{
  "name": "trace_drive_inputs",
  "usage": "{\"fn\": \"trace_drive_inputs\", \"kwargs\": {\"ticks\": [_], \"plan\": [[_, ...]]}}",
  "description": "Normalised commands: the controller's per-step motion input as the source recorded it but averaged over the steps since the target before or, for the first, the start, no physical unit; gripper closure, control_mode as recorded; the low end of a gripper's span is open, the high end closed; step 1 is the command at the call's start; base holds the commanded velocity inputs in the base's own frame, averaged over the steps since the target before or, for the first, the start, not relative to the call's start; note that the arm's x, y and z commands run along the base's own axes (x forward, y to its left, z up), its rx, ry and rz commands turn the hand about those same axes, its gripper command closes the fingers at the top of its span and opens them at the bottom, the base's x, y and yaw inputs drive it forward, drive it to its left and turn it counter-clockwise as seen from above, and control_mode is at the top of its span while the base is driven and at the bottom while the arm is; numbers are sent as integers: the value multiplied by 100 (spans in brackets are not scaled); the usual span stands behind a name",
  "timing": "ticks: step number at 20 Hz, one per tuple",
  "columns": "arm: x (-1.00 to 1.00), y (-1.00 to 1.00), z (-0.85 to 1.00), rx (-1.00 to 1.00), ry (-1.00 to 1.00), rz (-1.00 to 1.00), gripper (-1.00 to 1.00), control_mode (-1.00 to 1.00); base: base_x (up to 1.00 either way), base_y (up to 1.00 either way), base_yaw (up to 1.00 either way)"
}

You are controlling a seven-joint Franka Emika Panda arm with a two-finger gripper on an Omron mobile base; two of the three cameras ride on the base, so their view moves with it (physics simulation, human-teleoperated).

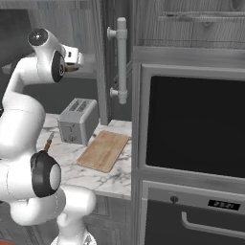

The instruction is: Pick the bread, place it on the cutting board, pick the jam, place it on the counter, and close the cabinet.

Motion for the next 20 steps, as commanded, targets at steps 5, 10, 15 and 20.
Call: {"fn": "trace_drive_inputs", "kwargs": {"ticks": [5, 10, 15, 20], "plan": [[-80, -16, 0, 2, 2, 0, 100, -100, 0, 0, 0], [-79, -11, -2, 2, 8, 0, 100, -100, 0, 0, 0], [-70, -4, -9, 0, 16, 0, 100, -100, 0, 0, 0], [-50, 0, -16, 0, 20, 0, 100, -100, 0, 0, 0]]}}
